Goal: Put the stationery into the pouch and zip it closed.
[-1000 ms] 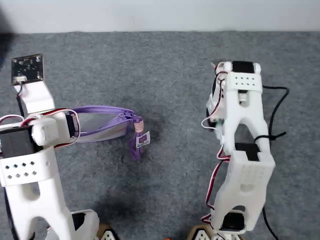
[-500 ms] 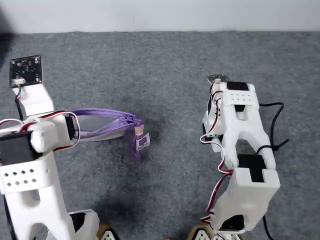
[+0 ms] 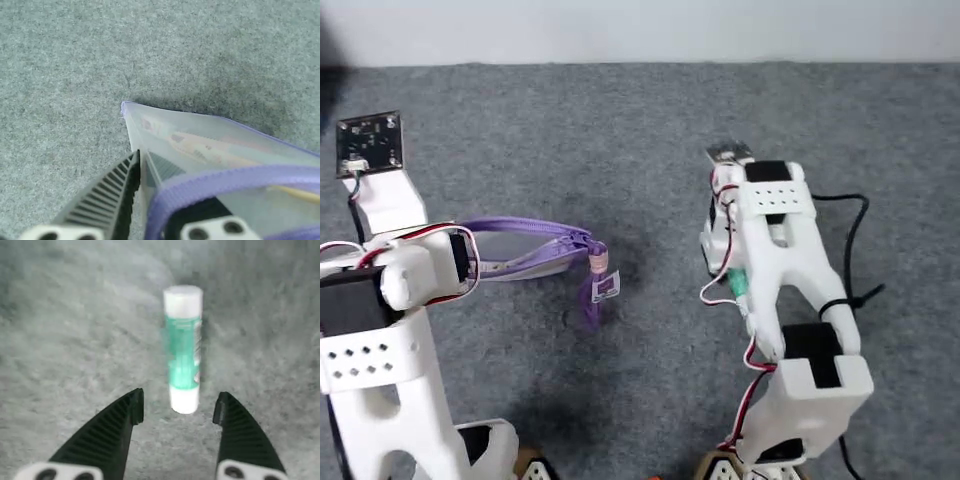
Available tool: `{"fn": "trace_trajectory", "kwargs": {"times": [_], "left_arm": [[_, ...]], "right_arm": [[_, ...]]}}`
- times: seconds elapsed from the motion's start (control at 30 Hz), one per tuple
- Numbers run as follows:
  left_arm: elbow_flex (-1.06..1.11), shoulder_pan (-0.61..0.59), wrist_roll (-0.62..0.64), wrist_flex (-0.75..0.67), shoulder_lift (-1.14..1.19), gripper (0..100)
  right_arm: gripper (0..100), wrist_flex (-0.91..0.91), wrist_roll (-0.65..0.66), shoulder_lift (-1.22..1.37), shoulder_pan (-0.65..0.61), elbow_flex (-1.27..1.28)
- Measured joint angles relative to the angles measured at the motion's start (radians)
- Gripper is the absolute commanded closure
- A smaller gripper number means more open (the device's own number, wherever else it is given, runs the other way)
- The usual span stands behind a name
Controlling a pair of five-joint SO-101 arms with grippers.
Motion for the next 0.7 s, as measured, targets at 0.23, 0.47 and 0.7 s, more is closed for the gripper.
{"fn": "trace_trajectory", "kwargs": {"times": [0.23, 0.47, 0.7], "left_arm": [[0.000, 0.000, 0.000, 0.012, 0.000, 99], [0.002, 0.000, 0.000, 0.020, 0.000, 99], [0.002, 0.000, 0.000, 0.020, 0.000, 99]], "right_arm": [[77.8, -0.014, 0.000, 0.043, -0.006, -0.051], [77.9, -0.135, 0.023, 0.187, 0.040, -0.051], [99.8, -0.173, 0.037, 0.310, 0.043, -0.141]]}}
